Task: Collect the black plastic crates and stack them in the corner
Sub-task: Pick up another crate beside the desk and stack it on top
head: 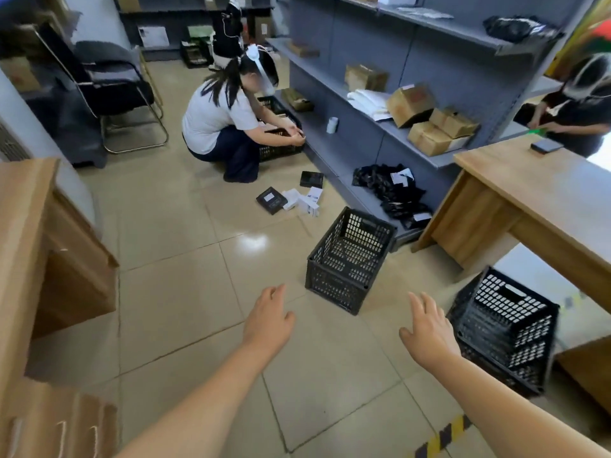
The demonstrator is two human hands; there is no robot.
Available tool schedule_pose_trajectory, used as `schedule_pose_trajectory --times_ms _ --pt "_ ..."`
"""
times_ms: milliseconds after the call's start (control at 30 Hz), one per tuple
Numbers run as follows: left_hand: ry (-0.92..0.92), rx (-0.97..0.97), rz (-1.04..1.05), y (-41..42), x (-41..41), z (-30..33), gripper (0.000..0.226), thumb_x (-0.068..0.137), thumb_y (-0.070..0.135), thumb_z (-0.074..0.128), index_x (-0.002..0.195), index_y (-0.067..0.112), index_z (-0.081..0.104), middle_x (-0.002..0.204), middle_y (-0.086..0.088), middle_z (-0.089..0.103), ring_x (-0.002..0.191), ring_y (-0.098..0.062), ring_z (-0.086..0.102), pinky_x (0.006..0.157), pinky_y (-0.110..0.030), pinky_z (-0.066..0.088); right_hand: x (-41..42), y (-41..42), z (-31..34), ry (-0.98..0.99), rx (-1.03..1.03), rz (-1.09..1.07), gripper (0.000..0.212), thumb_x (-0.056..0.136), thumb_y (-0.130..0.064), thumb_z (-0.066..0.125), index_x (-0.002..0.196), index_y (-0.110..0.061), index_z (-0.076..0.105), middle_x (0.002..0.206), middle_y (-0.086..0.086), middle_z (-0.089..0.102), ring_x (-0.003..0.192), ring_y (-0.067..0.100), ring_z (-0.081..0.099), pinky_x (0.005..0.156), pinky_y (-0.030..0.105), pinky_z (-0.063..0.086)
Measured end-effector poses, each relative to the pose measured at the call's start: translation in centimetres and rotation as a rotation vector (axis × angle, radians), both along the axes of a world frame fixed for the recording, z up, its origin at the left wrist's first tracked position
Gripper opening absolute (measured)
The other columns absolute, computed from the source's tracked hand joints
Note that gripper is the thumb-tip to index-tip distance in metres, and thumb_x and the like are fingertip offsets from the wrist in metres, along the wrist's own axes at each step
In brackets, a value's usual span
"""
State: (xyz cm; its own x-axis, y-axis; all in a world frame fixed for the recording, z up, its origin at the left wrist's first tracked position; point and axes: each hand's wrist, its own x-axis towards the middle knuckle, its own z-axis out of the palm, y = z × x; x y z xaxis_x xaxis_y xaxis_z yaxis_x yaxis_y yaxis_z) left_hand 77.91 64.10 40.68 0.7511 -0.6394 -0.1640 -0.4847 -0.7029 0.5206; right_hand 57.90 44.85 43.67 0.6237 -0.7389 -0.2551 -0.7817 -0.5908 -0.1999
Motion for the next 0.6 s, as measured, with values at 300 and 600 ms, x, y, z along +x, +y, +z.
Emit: schedule_pose_trajectory --times_ms 300,600 --pt "0.047 0.058 -0.096 -11.4 3.1 -2.3 0.057 0.089 0.019 0.045 0.145 0.020 0.033 0.141 -0.004 0.039 0.128 -0.020 0.041 0.100 -0.031 0.039 1.3 -10.6 -2.1 0.028 0.052 -0.089 0.072 0.089 -0.029 0.051 0.150 -0.018 0.013 0.157 0.008 0.013 0.143 0.028 0.015 0.115 0.041 0.021" --pt "0.154 0.082 0.088 -26.6 3.2 -4.5 0.058 0.089 0.019 0.048 0.145 0.022 0.034 0.141 -0.003 0.039 0.127 -0.019 0.042 0.099 -0.029 0.038 2.2 -28.6 -2.8 0.068 0.062 -0.013 0.069 0.090 -0.029 0.051 0.148 -0.018 0.016 0.155 0.007 0.019 0.141 0.028 0.021 0.114 0.039 0.024"
